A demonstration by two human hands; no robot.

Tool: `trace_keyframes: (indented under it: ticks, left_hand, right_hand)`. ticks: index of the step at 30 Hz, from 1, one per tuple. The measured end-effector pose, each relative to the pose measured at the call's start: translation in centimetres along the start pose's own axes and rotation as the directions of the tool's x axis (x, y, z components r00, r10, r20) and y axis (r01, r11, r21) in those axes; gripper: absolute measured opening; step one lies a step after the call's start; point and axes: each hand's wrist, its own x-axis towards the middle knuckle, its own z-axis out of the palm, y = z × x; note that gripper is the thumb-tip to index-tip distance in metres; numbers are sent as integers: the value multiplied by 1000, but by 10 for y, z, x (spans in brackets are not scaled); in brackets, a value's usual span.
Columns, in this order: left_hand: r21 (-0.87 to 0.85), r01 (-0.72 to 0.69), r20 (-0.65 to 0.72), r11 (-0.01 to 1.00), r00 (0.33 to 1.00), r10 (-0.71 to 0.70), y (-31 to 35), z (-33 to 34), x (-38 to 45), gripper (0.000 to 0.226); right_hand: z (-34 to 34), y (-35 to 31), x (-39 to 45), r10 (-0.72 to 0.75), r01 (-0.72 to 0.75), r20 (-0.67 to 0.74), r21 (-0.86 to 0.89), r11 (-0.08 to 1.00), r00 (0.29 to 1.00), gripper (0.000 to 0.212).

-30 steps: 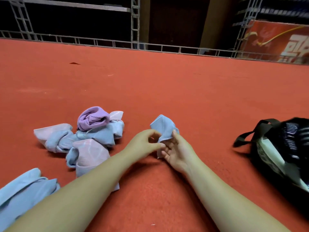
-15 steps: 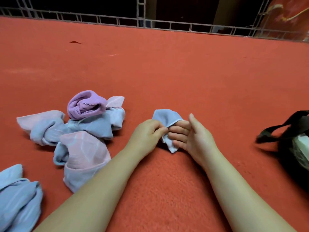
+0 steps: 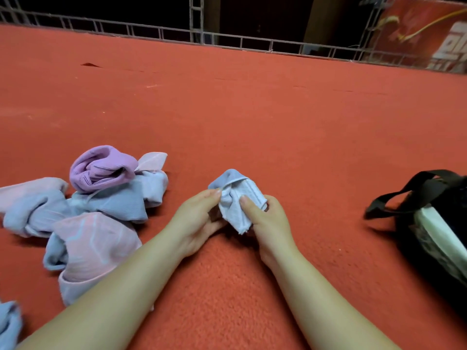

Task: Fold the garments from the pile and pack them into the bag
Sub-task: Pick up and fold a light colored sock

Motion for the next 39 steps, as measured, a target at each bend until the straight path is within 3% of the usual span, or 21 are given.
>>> trace_keyframes:
  ticks: [6,10,14,16,18,21,23,26,27,29,31,33,36,39]
  left_hand:
    - [-183,90,25,979,996,-87,6,-5,2,28]
    - [-254,59,11,966,998,-58,11,-8,6,30]
    - [-300,84,57,950,996,-70,17,-18,9,39]
    - [-199,24,57,980,998,-13,17,-21,9,38]
    - [5,-98,54,995,994,98,18,-21,6,27]
    - [365,-245,121,898,969,216,15,-18,1,13]
    - [421,-265,117,867,964,237,15,-18,0,17]
    - [250,-207,24,946,978,208,18,-21,1,20]
    - [162,-173,1,972,985,175,19,-22,3,18]
    - [43,-93,-40,995,995,95,21,-24,6,36]
    - [-58,-40,-92,998,995,35,25,-25,5,55]
    - [-140,10,-137,990,990,-30,25,-26,8,52]
    - [-225,-44,-207,973,978,-4,25,-27,13,49]
    - [-186,-117,-236,975,969,71,29,-29,12,43]
  right_hand:
    - [-15,-8,2,19,-91,225,316,944,974,27]
    - [-16,-8,3,10,-98,261,328,940,965,42]
    - [-23,-12,7,-76,-40,329,332,942,941,33]
    - [-27,-16,7,-134,-8,369,358,934,920,34]
    - [-31,-20,8,-133,-18,336,412,911,933,31]
    - [-38,-19,9,-50,-66,222,487,871,974,37]
    - [-39,-19,9,5,-107,197,509,854,980,40]
    - [-35,-22,7,28,-132,202,522,843,979,48]
    - [-34,-22,6,31,-127,190,517,846,981,44]
    - [-34,-20,7,43,-109,149,471,875,988,26]
    - [-34,-19,7,68,-88,70,341,936,995,19]
    - [-33,-19,7,28,-24,-23,165,986,999,21]
    - [-33,-21,7,-118,119,-118,1,993,986,18]
    - [-43,-26,6,-166,167,-27,36,985,986,20]
